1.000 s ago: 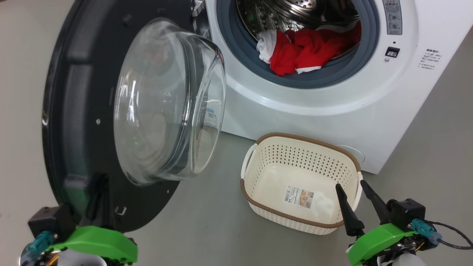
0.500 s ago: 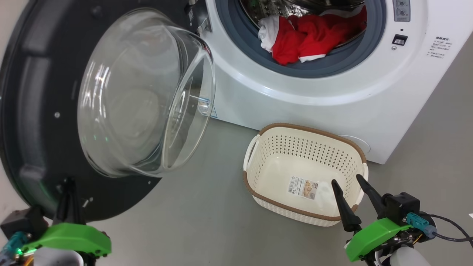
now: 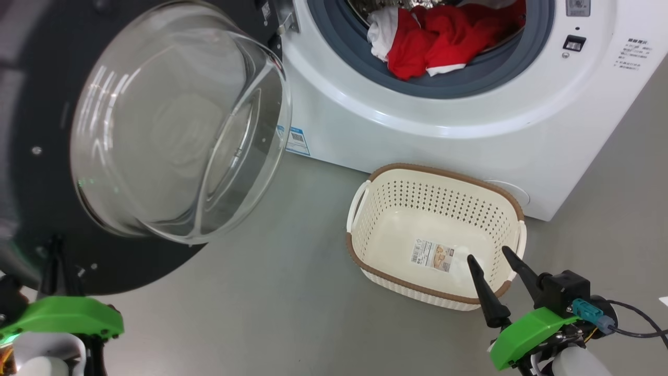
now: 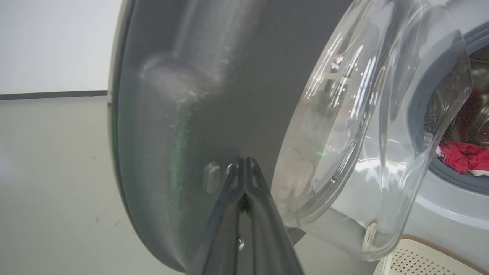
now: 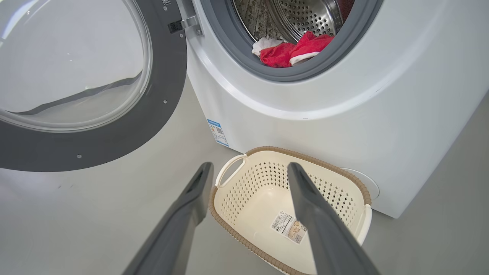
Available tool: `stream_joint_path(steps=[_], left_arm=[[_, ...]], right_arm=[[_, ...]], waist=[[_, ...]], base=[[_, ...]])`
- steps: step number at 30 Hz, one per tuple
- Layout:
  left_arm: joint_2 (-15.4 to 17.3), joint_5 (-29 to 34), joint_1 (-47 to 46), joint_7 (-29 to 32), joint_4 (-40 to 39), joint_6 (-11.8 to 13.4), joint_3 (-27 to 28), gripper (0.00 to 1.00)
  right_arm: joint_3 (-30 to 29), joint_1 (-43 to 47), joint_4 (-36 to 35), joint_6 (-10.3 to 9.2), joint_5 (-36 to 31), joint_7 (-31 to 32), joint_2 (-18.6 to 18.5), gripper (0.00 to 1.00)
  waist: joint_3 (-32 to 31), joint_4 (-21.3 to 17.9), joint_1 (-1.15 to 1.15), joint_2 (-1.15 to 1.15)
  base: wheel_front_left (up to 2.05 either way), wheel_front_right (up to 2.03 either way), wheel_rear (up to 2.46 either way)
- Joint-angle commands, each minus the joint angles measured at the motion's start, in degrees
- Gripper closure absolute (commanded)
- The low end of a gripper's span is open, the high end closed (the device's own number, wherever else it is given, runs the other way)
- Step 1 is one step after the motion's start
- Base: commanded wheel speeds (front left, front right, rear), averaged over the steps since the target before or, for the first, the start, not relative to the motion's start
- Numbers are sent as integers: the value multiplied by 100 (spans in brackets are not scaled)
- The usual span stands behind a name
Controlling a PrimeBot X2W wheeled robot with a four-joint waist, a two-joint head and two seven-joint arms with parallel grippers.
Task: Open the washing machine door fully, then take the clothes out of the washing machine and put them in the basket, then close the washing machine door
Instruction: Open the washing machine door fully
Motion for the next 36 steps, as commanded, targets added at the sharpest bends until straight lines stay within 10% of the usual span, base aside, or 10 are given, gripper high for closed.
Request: stream_joint_path(steps=[1, 36], left_arm=[[297, -52, -288, -90, -48, -6, 326, 100], [473, 443, -1106, -317, 1013, -336, 1383, 100]], right_arm=[[178, -196, -114, 36, -49, -37, -47, 0], [344, -401, -24, 36, -79, -37, -235, 0]], waist=[[45, -19, 0, 0], [299, -294, 0, 0]], base=[[0, 0, 0], [0, 0, 0]])
